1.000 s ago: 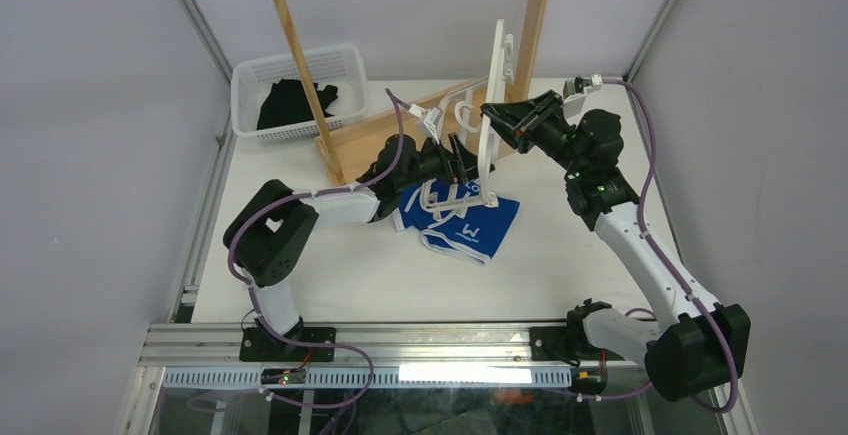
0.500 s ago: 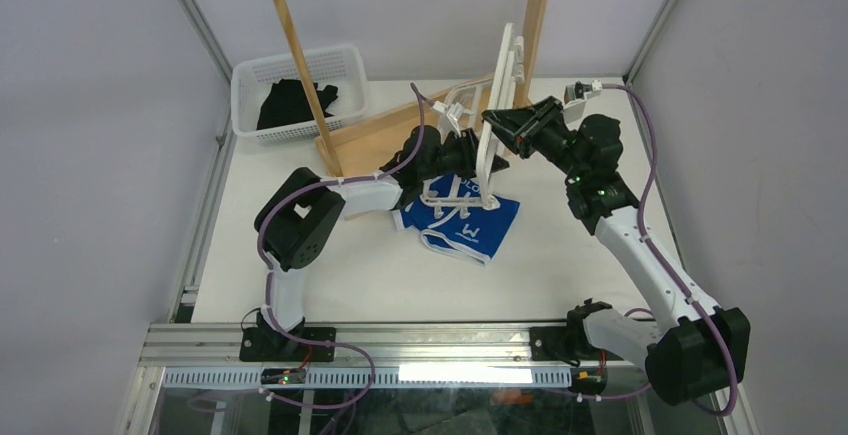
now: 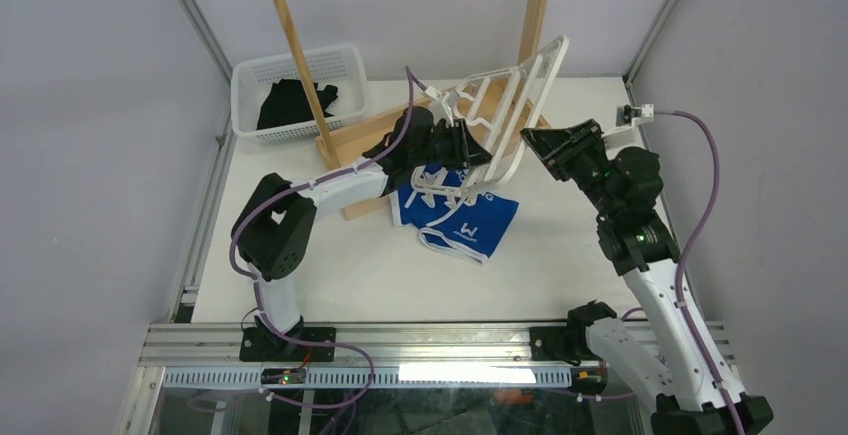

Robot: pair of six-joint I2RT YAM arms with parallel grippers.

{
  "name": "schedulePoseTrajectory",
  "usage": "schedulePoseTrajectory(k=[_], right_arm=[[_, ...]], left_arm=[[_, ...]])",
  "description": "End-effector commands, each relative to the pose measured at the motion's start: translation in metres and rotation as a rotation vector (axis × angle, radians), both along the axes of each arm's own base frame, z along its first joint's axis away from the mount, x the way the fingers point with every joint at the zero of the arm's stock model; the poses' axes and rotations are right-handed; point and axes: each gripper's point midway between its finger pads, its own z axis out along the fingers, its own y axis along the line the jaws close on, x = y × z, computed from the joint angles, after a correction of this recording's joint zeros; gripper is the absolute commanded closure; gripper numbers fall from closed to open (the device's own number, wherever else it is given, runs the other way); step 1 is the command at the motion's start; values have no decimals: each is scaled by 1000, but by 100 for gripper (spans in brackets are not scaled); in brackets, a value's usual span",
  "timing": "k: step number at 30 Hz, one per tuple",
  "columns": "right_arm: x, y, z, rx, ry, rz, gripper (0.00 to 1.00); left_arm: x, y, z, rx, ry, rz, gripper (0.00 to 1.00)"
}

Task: Clip the underwear to the hanger
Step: Clamp the underwear onto the hanger.

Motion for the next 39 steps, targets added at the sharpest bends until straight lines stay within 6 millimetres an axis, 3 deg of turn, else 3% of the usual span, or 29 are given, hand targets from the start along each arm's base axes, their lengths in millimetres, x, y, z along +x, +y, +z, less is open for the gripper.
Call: schedulePoseTrajectory(k=[1, 9, 14, 16, 19, 22, 30, 31, 32, 33, 35, 39], right_arm=[[3, -53, -6, -248, -95, -243, 68], [-13, -103, -61, -495, -21, -428, 55], [-23, -117, -71, -613, -28, -450, 49], [-25, -111, -74, -652, -71, -396, 44], [-30, -82, -80, -681, -181, -227, 40], [-36, -53, -94, -663, -264, -64, 40], [-36, -10, -126, -548, -451, 117, 42], [-34, -8, -119, -522, -530, 102, 42], [-35, -3, -130, -510, -543, 126, 42], [-38, 0, -118, -496, -664, 113, 42], [-43, 2, -121, -512, -792, 106, 43], [-31, 3, -126, -522, -761, 101, 48]], left_arm=[[55, 51, 24, 187, -182, 183, 100], [79, 72, 27, 286, -211, 260, 100], [89, 77, 38, 302, -240, 280, 100], [93, 76, 42, 318, -256, 277, 100], [97, 75, 49, 330, -280, 271, 100], [101, 74, 59, 338, -299, 275, 100], [111, 77, 74, 356, -318, 313, 100], [112, 76, 74, 360, -317, 314, 100], [113, 75, 74, 365, -317, 314, 100], [113, 74, 76, 367, -321, 313, 100], [113, 73, 78, 387, -327, 315, 100], [115, 75, 93, 433, -354, 342, 100]])
